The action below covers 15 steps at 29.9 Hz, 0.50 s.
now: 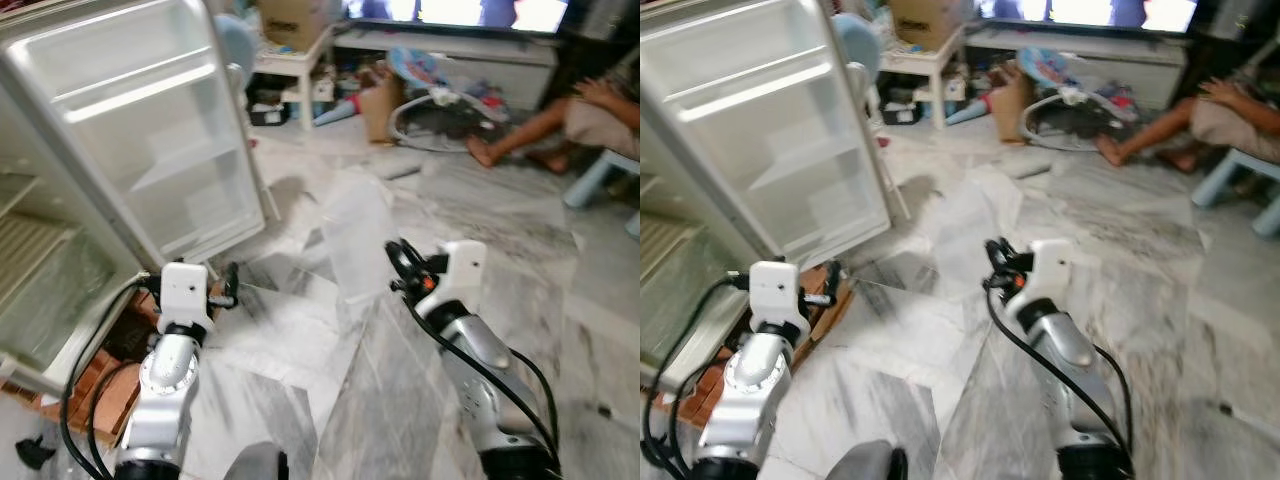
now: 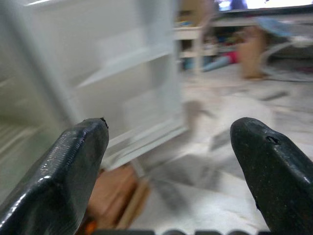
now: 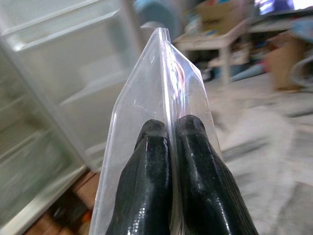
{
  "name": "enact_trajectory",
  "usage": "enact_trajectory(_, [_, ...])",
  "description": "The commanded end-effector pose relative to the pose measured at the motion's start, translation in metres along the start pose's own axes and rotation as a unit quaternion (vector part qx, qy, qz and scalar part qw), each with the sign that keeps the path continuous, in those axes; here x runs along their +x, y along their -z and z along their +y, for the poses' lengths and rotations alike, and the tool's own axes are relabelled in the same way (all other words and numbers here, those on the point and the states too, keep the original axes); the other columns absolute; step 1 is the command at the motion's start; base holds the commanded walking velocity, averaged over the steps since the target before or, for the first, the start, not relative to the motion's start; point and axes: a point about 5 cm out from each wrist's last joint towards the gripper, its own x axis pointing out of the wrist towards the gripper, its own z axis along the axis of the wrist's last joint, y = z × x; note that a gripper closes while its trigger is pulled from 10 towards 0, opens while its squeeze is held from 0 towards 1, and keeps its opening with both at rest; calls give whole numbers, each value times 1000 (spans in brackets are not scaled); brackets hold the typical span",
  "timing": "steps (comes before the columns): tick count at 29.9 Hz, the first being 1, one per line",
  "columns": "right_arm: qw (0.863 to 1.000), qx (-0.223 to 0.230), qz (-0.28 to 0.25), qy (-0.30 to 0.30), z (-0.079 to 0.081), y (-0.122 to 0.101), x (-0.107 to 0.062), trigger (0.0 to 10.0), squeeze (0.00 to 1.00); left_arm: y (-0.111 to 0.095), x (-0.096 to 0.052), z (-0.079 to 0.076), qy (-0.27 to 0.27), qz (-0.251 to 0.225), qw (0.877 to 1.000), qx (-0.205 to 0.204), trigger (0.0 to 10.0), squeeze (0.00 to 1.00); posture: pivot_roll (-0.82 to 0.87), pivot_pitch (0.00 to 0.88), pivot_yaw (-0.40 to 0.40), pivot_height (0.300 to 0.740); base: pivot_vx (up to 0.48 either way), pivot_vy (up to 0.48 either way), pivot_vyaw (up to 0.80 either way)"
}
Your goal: Restocking fridge
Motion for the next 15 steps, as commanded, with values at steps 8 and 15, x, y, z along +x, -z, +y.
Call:
enact_trajectory(8, [999, -7, -13, -49, 18, -5, 14, 10000, 0, -2, -1, 13, -20, -5, 1000, 14, 10000, 0, -22, 0, -3, 740, 0, 0, 795])
enact_trajectory(15, [999, -10, -12, -36, 10, -3, 8, 10000, 0, -1, -2, 8, -6, 0, 1000, 7, 10000, 0, -40, 0, 10, 740, 0, 0, 794])
